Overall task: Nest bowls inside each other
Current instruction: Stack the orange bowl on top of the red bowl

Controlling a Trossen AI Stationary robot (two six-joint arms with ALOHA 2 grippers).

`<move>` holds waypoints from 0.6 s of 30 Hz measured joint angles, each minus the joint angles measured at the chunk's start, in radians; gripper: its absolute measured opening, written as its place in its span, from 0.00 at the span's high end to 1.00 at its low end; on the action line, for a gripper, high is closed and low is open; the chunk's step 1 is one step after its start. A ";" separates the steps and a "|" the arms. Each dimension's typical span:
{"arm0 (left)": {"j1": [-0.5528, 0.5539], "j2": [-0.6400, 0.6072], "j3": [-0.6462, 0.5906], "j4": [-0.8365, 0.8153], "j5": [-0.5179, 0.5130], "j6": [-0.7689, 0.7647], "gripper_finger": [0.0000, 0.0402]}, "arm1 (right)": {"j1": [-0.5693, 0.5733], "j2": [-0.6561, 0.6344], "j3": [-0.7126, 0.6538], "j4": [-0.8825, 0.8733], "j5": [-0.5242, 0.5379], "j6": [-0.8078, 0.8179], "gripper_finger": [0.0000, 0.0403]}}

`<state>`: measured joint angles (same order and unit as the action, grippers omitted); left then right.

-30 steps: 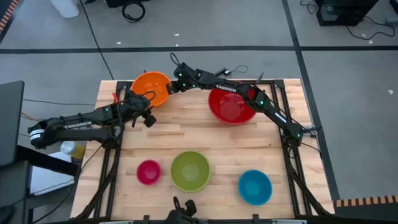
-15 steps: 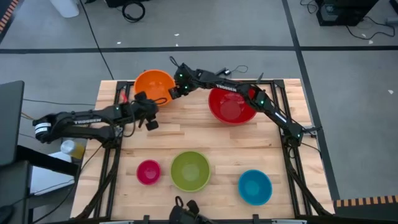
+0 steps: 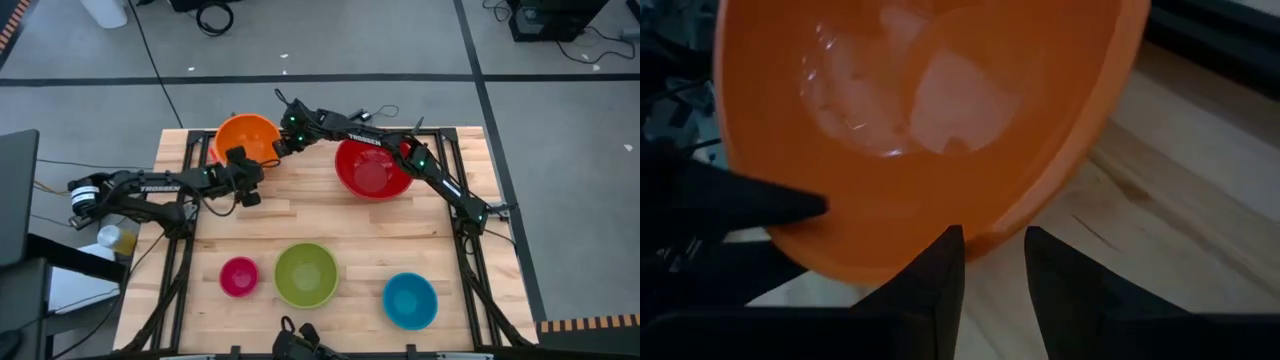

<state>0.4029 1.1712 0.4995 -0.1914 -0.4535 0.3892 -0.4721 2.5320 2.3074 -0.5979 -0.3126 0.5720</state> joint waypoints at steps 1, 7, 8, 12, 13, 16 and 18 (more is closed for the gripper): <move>0.006 0.009 0.000 0.001 -0.001 0.000 0.66 | 0.000 0.000 0.000 0.000 0.000 0.000 0.71; 0.042 0.048 0.000 0.007 -0.102 0.003 0.75 | 0.000 0.000 0.000 0.006 -0.006 0.000 0.71; 0.047 0.050 0.000 0.005 -0.120 0.003 0.79 | 0.000 0.000 0.000 0.003 -0.012 0.001 0.71; 0.055 0.054 -0.001 -0.003 -0.152 -0.001 0.96 | 0.000 0.000 0.004 -0.003 -0.028 0.008 0.71; 0.053 0.053 -0.001 0.014 -0.140 0.001 0.97 | 0.000 0.000 0.011 -0.013 -0.030 0.005 0.71; 0.034 0.053 0.000 0.008 -0.145 0.027 0.97 | -0.005 -0.004 0.036 -0.049 -0.025 -0.029 0.71; 0.013 0.053 0.000 0.009 -0.146 0.049 0.98 | -0.009 -0.016 0.047 -0.078 -0.011 -0.058 0.71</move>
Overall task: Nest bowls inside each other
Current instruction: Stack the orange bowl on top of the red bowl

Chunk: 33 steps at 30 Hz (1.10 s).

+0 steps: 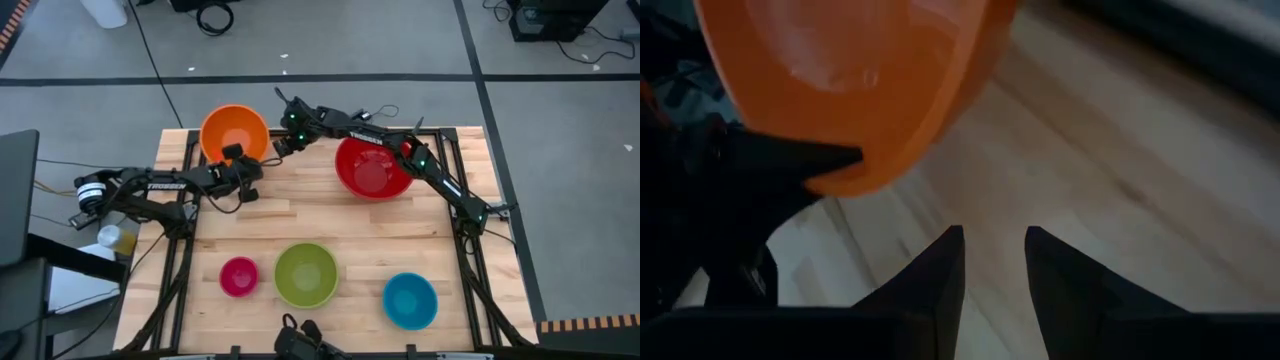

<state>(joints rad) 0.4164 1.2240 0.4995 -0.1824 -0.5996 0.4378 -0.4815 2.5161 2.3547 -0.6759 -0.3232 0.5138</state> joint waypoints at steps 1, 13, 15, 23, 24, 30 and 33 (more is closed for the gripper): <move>-0.013 0.000 0.000 0.006 -0.012 0.019 0.98 | -0.003 -0.015 -0.002 -0.013 0.008 -0.019 0.71; -0.368 -0.002 0.000 0.092 -0.192 0.303 0.98 | 0.134 -0.286 -0.005 -0.554 0.680 -0.381 0.71; -0.415 -0.002 0.000 0.118 -0.196 0.328 0.98 | 0.165 -0.334 -0.005 -0.581 0.689 -0.439 0.71; -0.544 -0.002 0.000 0.184 -0.217 0.450 0.97 | 0.248 -0.463 -0.005 -0.457 0.637 -0.553 0.71; -0.549 -0.002 0.000 0.198 -0.221 0.462 0.97 | 0.253 -0.471 -0.005 -0.430 0.608 -0.560 0.71; -0.552 0.005 0.000 0.267 -0.219 0.493 0.97 | 0.276 -0.441 -0.004 -0.320 0.514 -0.593 0.71; -0.552 0.028 0.000 0.269 -0.217 0.499 0.97 | 0.303 -0.410 -0.004 -0.315 0.664 -0.687 0.71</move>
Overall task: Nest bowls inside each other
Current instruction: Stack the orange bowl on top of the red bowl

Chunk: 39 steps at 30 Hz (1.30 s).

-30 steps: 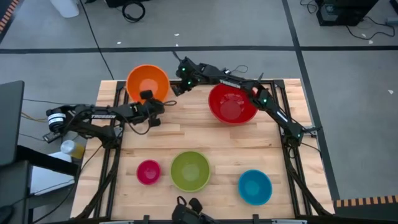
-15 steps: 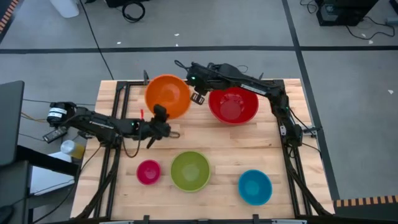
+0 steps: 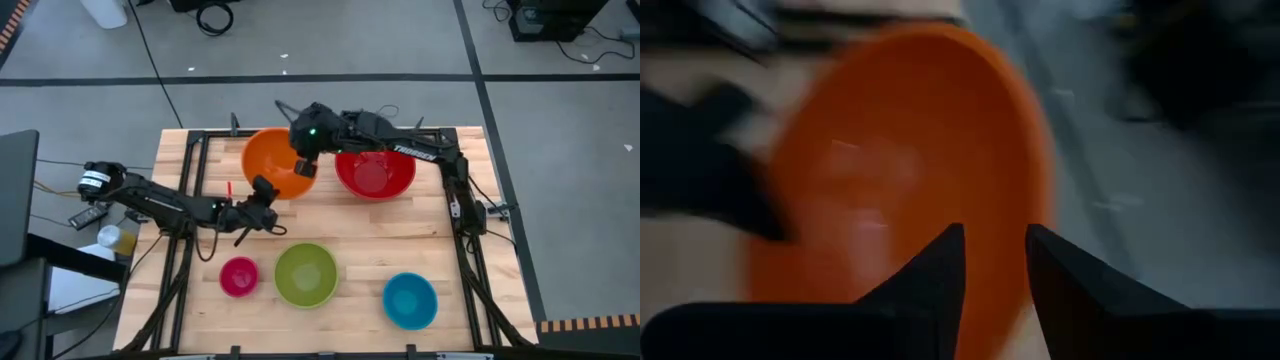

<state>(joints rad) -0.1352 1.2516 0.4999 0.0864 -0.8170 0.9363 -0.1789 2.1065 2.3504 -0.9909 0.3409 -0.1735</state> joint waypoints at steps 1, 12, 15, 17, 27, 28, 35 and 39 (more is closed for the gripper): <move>0.000 0.010 0.000 0.001 0.000 0.000 0.97 | 0.013 0.008 -0.001 -0.009 0.091 -0.030 0.71; 0.012 0.072 0.000 -0.003 -0.010 -0.002 0.97 | 0.130 -0.073 -0.015 -0.363 0.518 0.138 0.71; 0.000 0.072 0.000 -0.003 -0.029 -0.006 0.97 | 0.139 -0.125 -0.083 -0.293 0.500 0.161 0.71; -0.010 0.072 0.000 -0.003 -0.035 -0.005 0.97 | 0.146 -0.154 -0.151 -0.180 0.446 0.125 0.70; -0.012 0.072 0.000 0.085 -0.039 0.086 0.97 | 0.111 -0.136 -0.347 0.378 0.276 -0.279 0.58; -0.012 0.072 0.000 0.091 -0.040 0.093 0.97 | 0.100 -0.120 -0.348 0.378 0.298 -0.295 0.55; -0.012 0.072 0.000 0.096 -0.039 0.099 0.97 | 0.038 -0.064 -0.349 0.425 0.460 -0.266 0.38; -0.015 0.072 0.000 0.094 -0.036 0.098 0.97 | 0.022 -0.064 -0.349 0.379 0.401 -0.210 0.44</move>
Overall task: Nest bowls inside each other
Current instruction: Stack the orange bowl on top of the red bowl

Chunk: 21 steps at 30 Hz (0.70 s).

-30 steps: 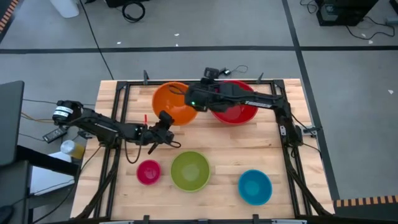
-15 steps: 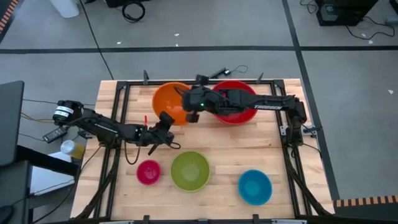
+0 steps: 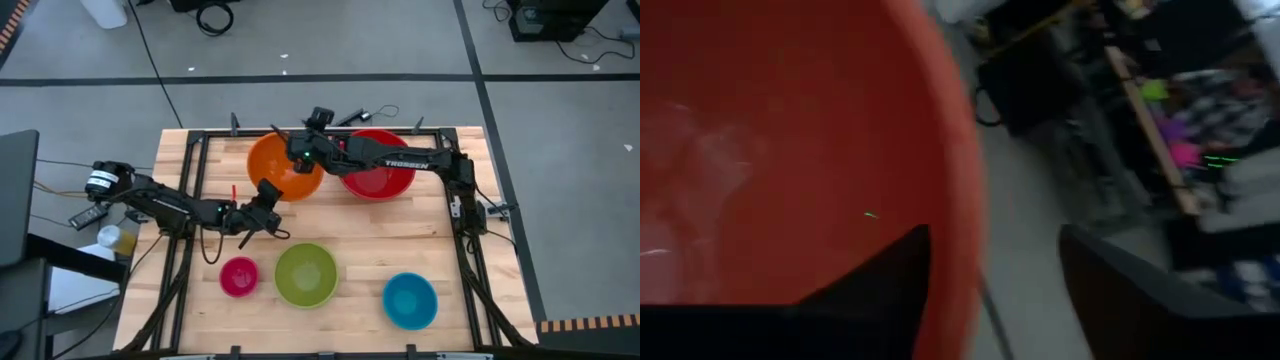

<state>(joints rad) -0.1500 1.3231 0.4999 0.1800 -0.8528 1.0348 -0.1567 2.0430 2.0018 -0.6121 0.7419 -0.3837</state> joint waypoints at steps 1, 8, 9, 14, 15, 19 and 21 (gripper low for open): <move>0.000 0.000 0.000 0.008 -0.001 -0.001 0.97 | -0.002 -0.003 0.000 -0.010 -0.029 0.016 0.50; 0.001 0.000 0.001 0.105 0.068 -0.141 0.89 | -0.008 -0.009 0.005 -0.059 -0.105 0.092 0.95; 0.002 0.000 0.001 0.119 0.086 -0.189 0.87 | -0.013 -0.013 0.008 -0.087 -0.095 0.111 0.95; 0.003 -0.007 0.005 0.146 0.093 -0.344 0.75 | -0.127 -0.073 0.029 -0.400 -0.198 0.310 0.96; 0.004 -0.008 0.002 0.133 0.087 -0.362 0.72 | -0.170 -0.099 0.027 -0.487 -0.235 0.346 0.96; 0.015 -0.019 0.001 0.121 0.087 -0.405 0.62 | -0.325 -0.194 0.024 -0.680 -0.279 0.476 0.96; 0.024 -0.036 0.001 0.089 0.088 -0.421 0.59 | -0.396 -0.245 -0.007 -0.740 -0.308 0.522 0.96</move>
<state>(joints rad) -0.1256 1.2873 0.5005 0.2694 -0.7650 0.6136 -0.5529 1.7978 1.9952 -1.3523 0.4342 0.1385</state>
